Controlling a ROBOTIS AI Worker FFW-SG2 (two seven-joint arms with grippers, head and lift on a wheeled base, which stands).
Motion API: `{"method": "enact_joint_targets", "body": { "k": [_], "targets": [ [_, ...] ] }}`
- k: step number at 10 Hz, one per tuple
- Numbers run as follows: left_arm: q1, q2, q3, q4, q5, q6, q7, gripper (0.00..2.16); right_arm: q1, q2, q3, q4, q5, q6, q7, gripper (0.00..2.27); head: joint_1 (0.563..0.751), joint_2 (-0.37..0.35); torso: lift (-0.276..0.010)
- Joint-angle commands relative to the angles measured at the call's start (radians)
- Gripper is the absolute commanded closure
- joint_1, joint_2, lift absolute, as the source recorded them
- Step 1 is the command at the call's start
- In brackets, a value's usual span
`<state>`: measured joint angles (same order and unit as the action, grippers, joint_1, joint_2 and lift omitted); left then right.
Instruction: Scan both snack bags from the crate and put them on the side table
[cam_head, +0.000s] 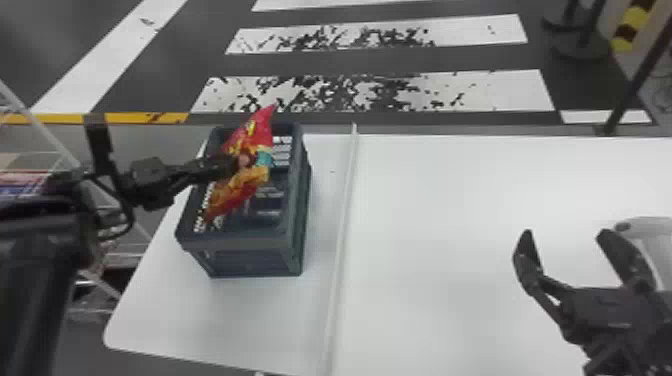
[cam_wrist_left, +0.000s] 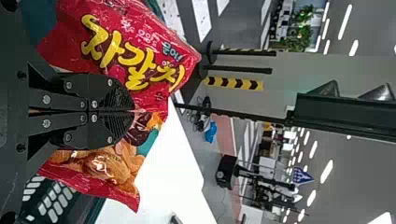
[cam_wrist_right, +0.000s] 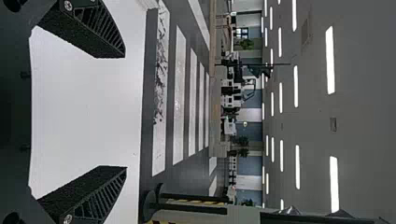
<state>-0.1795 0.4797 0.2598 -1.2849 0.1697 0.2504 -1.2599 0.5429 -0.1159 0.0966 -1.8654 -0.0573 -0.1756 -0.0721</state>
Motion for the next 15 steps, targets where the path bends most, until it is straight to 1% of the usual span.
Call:
{"method": "enact_joint_targets", "body": {
  "k": [1,2,3,4,5,6,7,8,9,10,11,12,13,14,15],
  "targets": [
    [0.041,-0.010,0.022,-0.113,0.039,0.040,0.002,2.13,0.000,0.001,0.000,0.000,0.002,0.000,0.000,0.07,0.695,0.174,-0.087],
    [0.064,-0.027,0.038,-0.212,0.050,0.096,0.005,2.13,0.002,0.001,0.000,-0.001,0.002,0.000,0.000,0.07,0.695,0.168,-0.087],
    [0.089,-0.030,0.050,-0.307,0.071,0.148,0.024,2.13,0.002,0.002,0.000,-0.003,0.002,0.000,0.000,0.07,0.695,0.155,-0.087],
    [0.101,-0.050,0.050,-0.384,0.074,0.188,0.033,2.13,0.006,0.002,0.000,-0.005,0.004,0.000,0.000,0.07,0.695,0.144,-0.087],
    [0.111,-0.082,0.045,-0.447,0.083,0.221,0.047,2.13,0.009,0.002,0.000,-0.008,0.004,0.000,-0.002,0.07,0.695,0.127,-0.087],
    [0.132,-0.115,0.015,-0.516,0.076,0.264,0.085,2.13,0.009,0.004,0.000,-0.008,0.005,0.000,-0.002,0.07,0.695,0.105,-0.087],
    [0.149,-0.144,-0.025,-0.570,0.059,0.286,0.109,2.13,0.009,0.004,0.000,-0.008,0.005,0.000,0.000,0.07,0.695,0.090,-0.087],
    [0.152,-0.165,-0.073,-0.594,0.048,0.292,0.136,2.13,0.011,0.004,0.002,-0.011,0.005,0.000,-0.002,0.07,0.695,0.054,-0.087],
    [0.163,-0.196,-0.119,-0.614,0.022,0.307,0.157,2.13,0.012,0.004,0.000,-0.012,0.005,0.000,-0.002,0.08,0.695,0.013,-0.087],
    [0.167,-0.234,-0.172,-0.619,-0.010,0.307,0.169,2.13,0.014,0.004,-0.002,-0.012,0.005,0.000,-0.002,0.08,0.695,-0.025,-0.087],
    [0.169,-0.265,-0.218,-0.623,-0.039,0.317,0.192,2.13,0.015,0.004,-0.003,-0.014,0.005,0.000,-0.006,0.08,0.695,-0.043,-0.087],
    [0.170,-0.294,-0.275,-0.622,-0.065,0.317,0.201,2.13,0.015,0.004,-0.005,-0.017,0.004,0.003,-0.012,0.08,0.695,-0.085,-0.087],
    [0.186,-0.305,-0.335,-0.622,-0.096,0.313,0.241,2.13,0.017,0.001,-0.005,-0.023,0.004,0.003,-0.020,0.08,0.695,-0.128,-0.087],
    [0.201,-0.326,-0.386,-0.616,-0.128,0.310,0.274,2.13,0.018,-0.001,-0.005,-0.028,0.002,0.006,-0.021,0.08,0.695,-0.168,-0.087],
    [0.219,-0.343,-0.436,-0.594,-0.153,0.298,0.301,2.13,0.018,-0.001,-0.005,-0.029,0.002,0.006,-0.037,0.08,0.695,-0.205,-0.087]
  ]
}}
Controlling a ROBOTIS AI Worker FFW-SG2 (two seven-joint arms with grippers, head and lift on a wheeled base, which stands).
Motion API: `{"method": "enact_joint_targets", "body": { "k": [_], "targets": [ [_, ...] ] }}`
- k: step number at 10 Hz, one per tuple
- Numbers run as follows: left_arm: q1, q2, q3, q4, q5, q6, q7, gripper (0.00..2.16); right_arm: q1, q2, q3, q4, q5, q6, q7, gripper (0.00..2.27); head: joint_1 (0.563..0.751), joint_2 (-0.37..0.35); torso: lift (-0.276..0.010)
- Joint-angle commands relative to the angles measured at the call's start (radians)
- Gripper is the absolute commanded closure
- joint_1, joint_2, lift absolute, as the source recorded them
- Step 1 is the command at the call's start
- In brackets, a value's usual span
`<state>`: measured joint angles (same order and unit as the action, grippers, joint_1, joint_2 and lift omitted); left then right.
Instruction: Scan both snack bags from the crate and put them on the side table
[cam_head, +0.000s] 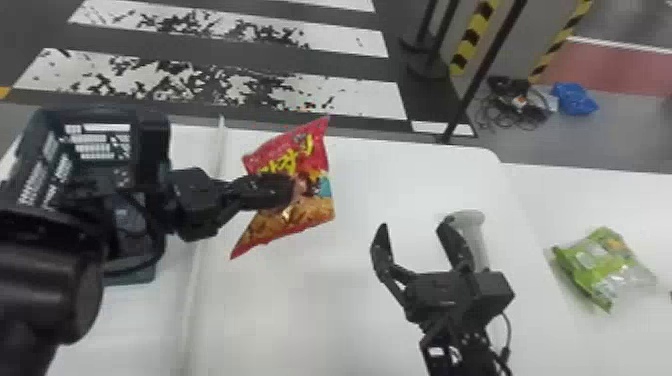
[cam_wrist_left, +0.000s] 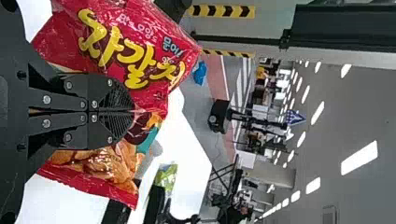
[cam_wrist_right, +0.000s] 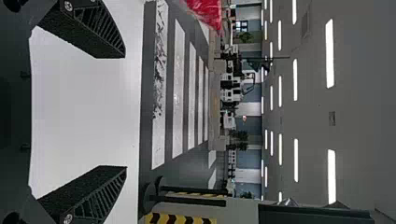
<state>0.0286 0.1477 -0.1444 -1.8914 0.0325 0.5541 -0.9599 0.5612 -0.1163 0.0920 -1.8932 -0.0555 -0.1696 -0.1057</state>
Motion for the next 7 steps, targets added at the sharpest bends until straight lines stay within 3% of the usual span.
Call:
{"method": "enact_joint_targets", "body": {
  "k": [1,3,5,6,7],
  "targets": [
    [0.031,-0.023,-0.081,0.032,-0.049,-0.030,0.032,2.13,0.000,-0.002,0.000,-0.004,-0.001,0.000,-0.026,0.08,0.695,-0.242,-0.087],
    [0.047,-0.040,-0.164,0.086,-0.126,-0.039,0.086,2.13,0.002,-0.003,0.003,-0.015,0.000,0.003,-0.091,0.08,0.695,-0.296,-0.087],
    [0.047,-0.056,-0.204,0.160,-0.140,-0.061,0.104,2.13,0.005,-0.005,0.003,-0.024,0.000,0.012,-0.101,0.08,0.695,-0.350,-0.087],
    [0.050,-0.062,-0.221,0.190,-0.141,-0.091,0.139,2.12,0.005,-0.005,0.003,-0.026,0.000,0.012,-0.100,0.08,0.695,-0.350,-0.087],
    [0.053,-0.062,-0.239,0.199,-0.141,-0.095,0.173,1.56,0.006,-0.005,0.003,-0.026,0.000,0.012,-0.100,0.08,0.695,-0.350,-0.087]
  ]
}}
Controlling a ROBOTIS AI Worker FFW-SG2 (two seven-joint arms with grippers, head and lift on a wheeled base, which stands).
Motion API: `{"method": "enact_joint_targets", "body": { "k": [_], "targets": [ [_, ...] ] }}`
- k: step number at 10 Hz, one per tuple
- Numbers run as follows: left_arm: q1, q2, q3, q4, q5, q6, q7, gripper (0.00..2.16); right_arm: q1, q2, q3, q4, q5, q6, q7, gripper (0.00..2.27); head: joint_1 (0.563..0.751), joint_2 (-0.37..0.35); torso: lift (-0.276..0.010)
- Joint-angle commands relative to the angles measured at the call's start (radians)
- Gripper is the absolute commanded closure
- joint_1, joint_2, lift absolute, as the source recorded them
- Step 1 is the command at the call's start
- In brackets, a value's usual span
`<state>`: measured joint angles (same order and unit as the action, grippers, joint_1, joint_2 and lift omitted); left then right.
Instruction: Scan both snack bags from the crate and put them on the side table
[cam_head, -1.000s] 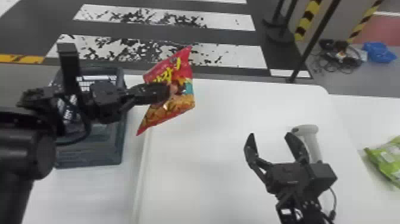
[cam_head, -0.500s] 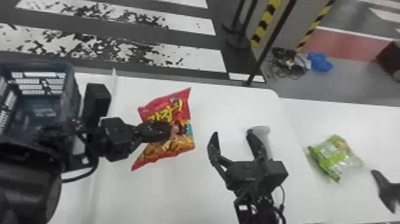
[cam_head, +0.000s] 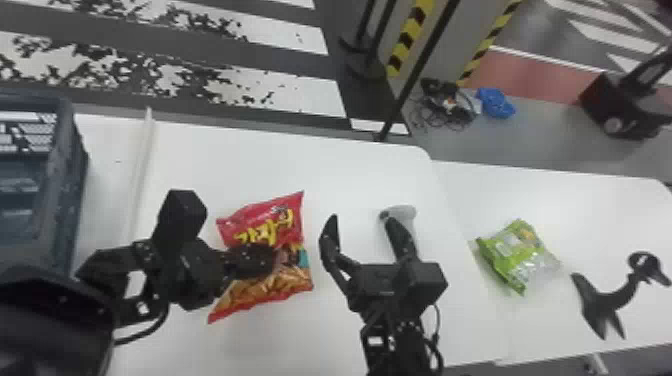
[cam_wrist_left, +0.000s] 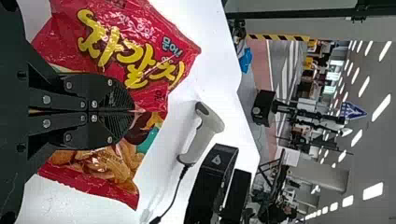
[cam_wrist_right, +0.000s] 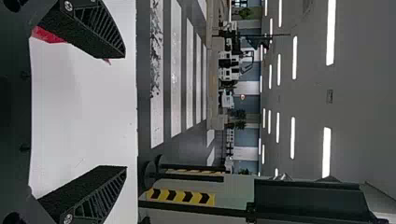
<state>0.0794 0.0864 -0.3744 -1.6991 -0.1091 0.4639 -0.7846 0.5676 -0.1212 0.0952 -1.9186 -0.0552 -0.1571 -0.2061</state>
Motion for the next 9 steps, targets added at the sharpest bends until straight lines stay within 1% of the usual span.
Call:
{"method": "enact_joint_targets", "body": {
  "k": [1,2,3,4,5,6,8,9],
  "targets": [
    [0.007,-0.001,-0.009,0.007,0.020,-0.007,0.031,0.07,0.006,0.000,0.000,-0.007,0.000,0.000,-0.001,0.08,0.695,-0.350,-0.087],
    [0.010,0.001,0.000,-0.008,0.017,-0.017,0.056,0.00,0.011,0.000,0.000,-0.013,0.000,0.000,0.001,0.08,0.695,-0.350,-0.087],
    [0.031,0.003,0.025,-0.037,0.023,-0.050,0.093,0.03,0.015,0.000,-0.002,-0.017,0.000,0.000,0.001,0.08,0.695,-0.350,-0.087],
    [0.062,0.004,0.054,-0.089,0.034,-0.099,0.159,0.04,0.018,0.000,-0.002,-0.020,0.000,0.000,0.001,0.08,0.695,-0.350,-0.087],
    [0.099,0.009,0.095,-0.155,0.046,-0.118,0.226,0.07,0.021,0.000,-0.003,-0.023,0.000,0.003,0.001,0.08,0.695,-0.350,-0.087],
    [0.135,0.013,0.132,-0.220,0.052,-0.124,0.289,0.07,0.021,0.000,-0.002,-0.025,0.002,0.003,0.002,0.08,0.695,-0.324,-0.087],
    [0.198,0.029,0.223,-0.304,0.108,-0.164,0.407,0.08,0.018,-0.002,0.000,-0.042,-0.003,0.049,0.010,0.07,0.695,-0.247,-0.087],
    [0.227,0.038,0.262,-0.323,0.143,-0.210,0.461,0.08,0.015,-0.003,-0.002,-0.060,-0.008,0.110,0.017,0.06,0.695,-0.224,-0.087]
  ]
}}
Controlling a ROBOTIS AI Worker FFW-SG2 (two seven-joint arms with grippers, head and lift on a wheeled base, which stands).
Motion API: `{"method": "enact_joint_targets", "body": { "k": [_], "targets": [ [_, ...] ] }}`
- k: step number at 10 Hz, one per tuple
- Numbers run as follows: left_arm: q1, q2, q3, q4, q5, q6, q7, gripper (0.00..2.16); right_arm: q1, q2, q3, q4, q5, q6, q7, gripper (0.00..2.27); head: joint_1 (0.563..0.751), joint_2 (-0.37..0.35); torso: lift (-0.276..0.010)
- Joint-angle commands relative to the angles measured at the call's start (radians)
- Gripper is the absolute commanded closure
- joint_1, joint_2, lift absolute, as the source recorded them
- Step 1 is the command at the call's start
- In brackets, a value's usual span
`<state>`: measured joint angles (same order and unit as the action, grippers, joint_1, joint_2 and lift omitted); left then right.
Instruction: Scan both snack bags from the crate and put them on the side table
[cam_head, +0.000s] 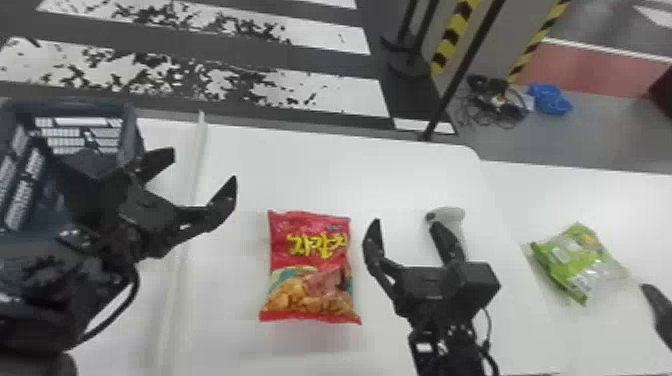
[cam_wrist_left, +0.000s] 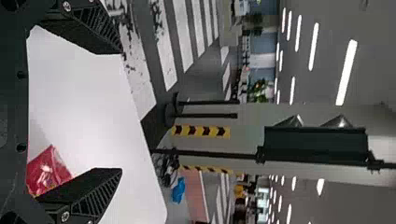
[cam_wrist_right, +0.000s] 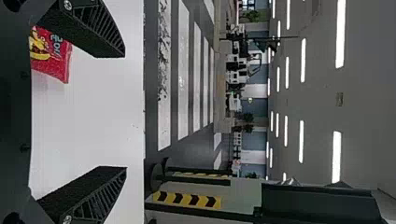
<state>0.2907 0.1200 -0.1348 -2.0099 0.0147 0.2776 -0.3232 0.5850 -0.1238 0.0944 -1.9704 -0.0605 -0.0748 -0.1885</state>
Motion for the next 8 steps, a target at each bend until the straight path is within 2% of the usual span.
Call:
{"method": "enact_joint_targets", "body": {
  "k": [1,3,5,7,8],
  "targets": [
    [0.045,0.020,0.052,-0.023,0.030,-0.088,0.050,0.08,-0.002,-0.004,-0.002,-0.025,-0.004,0.068,0.004,0.06,0.695,-0.178,-0.087],
    [0.105,0.036,0.124,-0.058,0.050,-0.152,0.096,0.09,-0.011,-0.007,-0.024,-0.053,-0.055,0.178,0.047,0.05,0.695,-0.097,-0.087],
    [0.174,0.036,0.168,-0.072,0.073,-0.248,0.115,0.09,-0.019,-0.013,-0.053,-0.093,-0.094,0.289,0.080,0.05,0.695,-0.050,-0.087],
    [0.211,0.032,0.184,-0.079,0.079,-0.260,0.119,0.09,-0.020,-0.014,-0.078,-0.133,-0.134,0.424,0.116,0.08,0.695,-0.030,-0.087],
    [0.229,0.029,0.195,-0.086,0.080,-0.260,0.122,0.09,-0.020,-0.014,-0.107,-0.166,-0.186,0.559,0.142,0.08,0.695,-0.022,-0.087]
  ]
}}
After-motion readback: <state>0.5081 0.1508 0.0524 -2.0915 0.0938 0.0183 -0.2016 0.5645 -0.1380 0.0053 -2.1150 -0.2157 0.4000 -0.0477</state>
